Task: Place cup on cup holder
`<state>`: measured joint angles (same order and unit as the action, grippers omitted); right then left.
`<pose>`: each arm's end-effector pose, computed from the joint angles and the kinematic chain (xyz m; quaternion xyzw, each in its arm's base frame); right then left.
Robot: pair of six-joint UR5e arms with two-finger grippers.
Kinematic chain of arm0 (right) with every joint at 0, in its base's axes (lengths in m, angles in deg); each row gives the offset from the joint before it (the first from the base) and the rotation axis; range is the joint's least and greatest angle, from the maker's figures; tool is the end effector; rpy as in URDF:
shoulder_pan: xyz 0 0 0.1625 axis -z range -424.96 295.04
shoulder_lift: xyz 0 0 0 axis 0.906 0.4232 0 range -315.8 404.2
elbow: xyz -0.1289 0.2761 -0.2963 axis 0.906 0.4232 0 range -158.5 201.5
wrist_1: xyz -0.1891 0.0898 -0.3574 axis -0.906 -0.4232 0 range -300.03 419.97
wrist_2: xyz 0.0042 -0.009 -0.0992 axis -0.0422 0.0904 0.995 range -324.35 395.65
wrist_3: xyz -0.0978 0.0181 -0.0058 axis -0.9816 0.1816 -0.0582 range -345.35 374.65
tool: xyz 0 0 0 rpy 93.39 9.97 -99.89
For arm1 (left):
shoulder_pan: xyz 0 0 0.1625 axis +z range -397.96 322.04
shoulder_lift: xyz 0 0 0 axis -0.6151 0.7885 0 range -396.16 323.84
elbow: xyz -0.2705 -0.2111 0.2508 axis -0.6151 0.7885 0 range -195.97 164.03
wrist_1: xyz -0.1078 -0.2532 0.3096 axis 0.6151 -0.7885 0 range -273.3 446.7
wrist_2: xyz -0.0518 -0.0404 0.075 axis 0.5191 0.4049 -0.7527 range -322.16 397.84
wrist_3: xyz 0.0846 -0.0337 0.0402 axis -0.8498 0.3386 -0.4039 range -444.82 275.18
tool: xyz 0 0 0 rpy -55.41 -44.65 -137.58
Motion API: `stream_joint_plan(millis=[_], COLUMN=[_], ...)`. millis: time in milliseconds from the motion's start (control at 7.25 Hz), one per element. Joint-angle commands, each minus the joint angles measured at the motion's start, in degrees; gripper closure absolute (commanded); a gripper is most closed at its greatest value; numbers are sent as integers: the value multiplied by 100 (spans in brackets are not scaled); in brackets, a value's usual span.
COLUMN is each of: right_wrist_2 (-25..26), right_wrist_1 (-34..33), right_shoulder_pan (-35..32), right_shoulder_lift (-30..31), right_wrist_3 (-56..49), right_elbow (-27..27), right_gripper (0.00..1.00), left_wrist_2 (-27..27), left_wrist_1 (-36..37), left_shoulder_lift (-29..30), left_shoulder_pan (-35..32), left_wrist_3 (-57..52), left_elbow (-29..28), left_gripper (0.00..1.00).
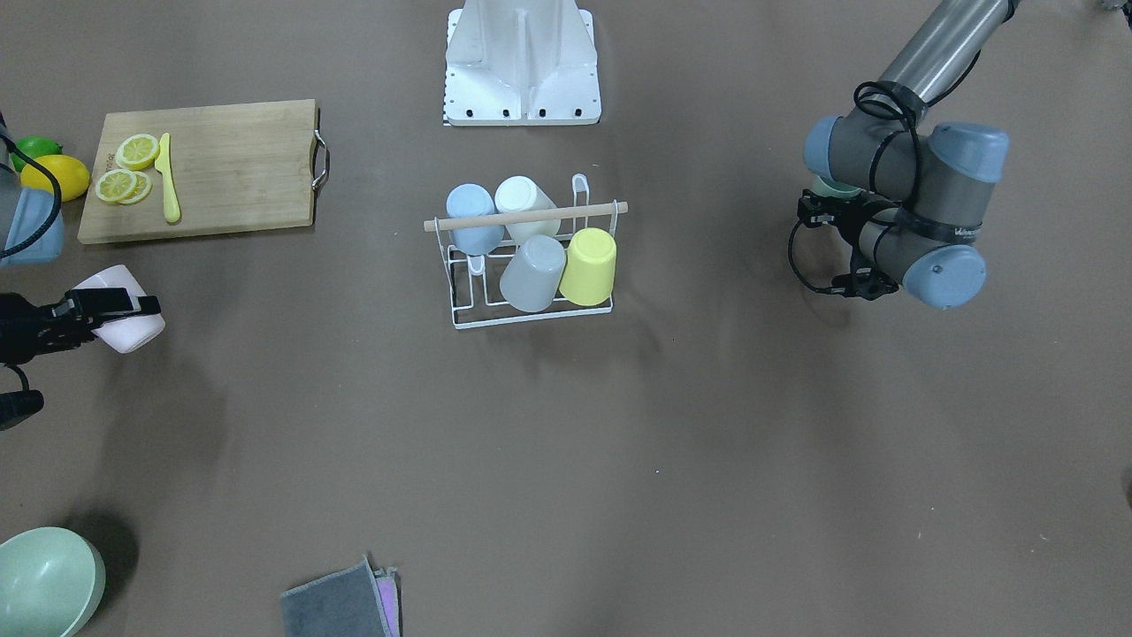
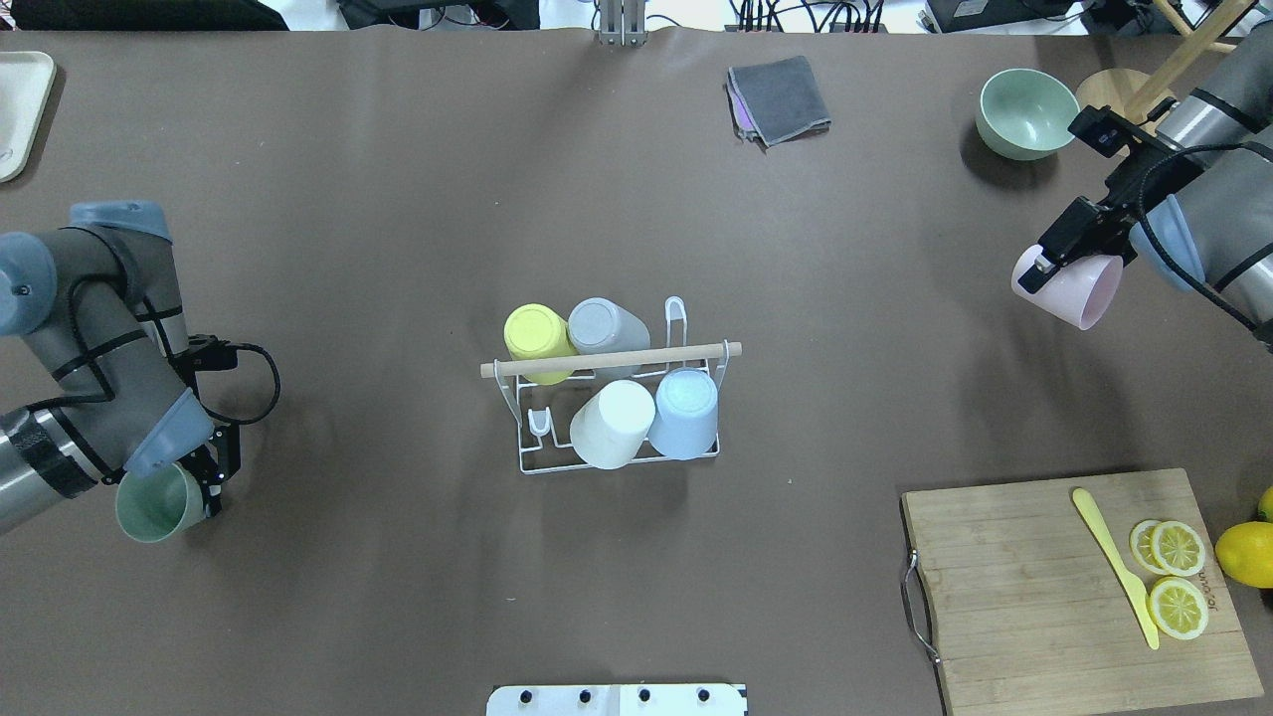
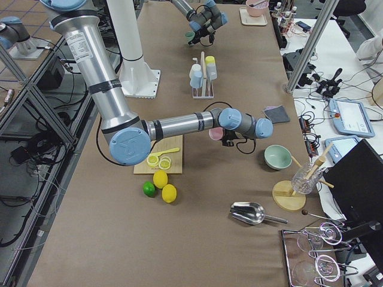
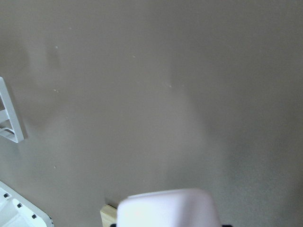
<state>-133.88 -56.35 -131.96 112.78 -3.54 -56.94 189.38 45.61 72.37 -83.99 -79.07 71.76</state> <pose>-0.2145 -0.5956 0.5367 -0.1365 -0.6279 -0.1818 0.7444 0.3626 -0.4420 0.5494 -0.4256 0.3439 0.1340 0.8262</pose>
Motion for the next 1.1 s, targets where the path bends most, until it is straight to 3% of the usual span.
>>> stream_joint_plan(millis=[0, 276, 552, 828, 966], right_wrist_2=[-1032, -2200, -3685, -4612, -4685], right_wrist_1=[546, 951, 1724, 1788, 1788], right_shoulder_pan=[-33, -33, -129, -156, -147], right_shoulder_lift=[41, 85, 199, 269, 287], right_wrist_3=[-18, -62, -228, -1173, -1587], right_elbow=[-5, -5, -5, 48, 48], right_gripper=[61, 61, 62, 62, 62], left_wrist_2=[104, 78, -175, -1604, -2210], left_wrist_1=[581, 585, 165, 22, -396], left_shoulder_lift=[-34, -43, -34, -34, -34], left_shoulder_pan=[-54, -334, -572, -792, -863], left_wrist_3=[-4, -4, -4, -4, -4], left_elbow=[592, 885, 1200, 1814, 1974], left_gripper=[100, 100, 100, 100, 100])
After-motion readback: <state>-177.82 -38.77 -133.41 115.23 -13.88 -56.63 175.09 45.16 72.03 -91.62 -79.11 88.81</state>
